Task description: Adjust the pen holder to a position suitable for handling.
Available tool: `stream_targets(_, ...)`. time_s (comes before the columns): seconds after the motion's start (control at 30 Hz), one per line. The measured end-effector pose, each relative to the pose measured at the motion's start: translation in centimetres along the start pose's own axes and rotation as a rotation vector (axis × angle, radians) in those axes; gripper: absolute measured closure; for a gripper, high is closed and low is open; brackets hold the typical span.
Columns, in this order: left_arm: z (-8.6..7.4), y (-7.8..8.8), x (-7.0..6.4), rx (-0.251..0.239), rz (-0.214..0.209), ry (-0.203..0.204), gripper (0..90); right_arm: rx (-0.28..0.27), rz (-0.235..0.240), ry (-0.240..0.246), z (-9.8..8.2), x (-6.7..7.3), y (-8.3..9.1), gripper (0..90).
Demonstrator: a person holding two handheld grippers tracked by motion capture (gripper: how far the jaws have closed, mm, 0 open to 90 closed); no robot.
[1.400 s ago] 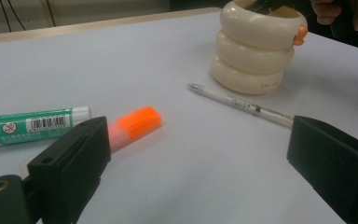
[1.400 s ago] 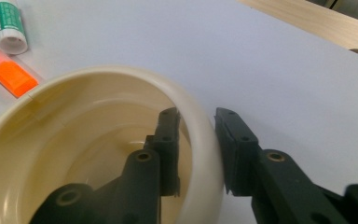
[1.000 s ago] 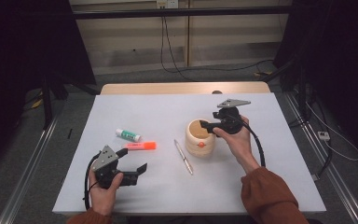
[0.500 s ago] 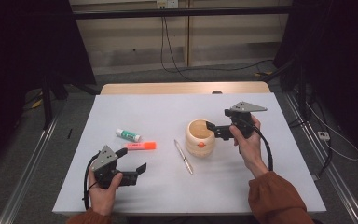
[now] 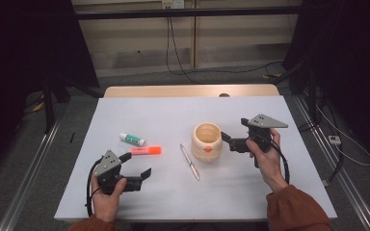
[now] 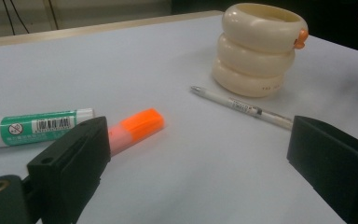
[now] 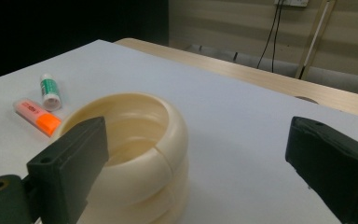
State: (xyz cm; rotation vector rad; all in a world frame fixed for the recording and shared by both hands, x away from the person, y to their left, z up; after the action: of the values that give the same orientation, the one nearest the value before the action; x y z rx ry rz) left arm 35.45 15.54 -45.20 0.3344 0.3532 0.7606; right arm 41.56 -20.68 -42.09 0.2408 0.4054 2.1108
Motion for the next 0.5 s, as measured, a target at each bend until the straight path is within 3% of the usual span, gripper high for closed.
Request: stream_targets(0.5,0.0,0.1,0.1,-0.008,-0.002,0.003,5.8,-0.02,-0.048,-0.007,-2.7,0.3,2.4,6.0)
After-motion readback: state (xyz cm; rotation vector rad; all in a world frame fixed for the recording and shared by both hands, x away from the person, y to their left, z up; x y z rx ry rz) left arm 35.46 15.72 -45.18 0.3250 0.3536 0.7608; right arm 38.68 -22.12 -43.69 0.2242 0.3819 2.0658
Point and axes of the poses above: each handheld gripper's, and its own axes: y roughly backward along the jaws, z roughly out of its top, x roughly to its left, the point moved 6 cm from there along -y, roughly forward along the jaws, and after that the axes turned 4 degrees about y, right-handed, at the moved point
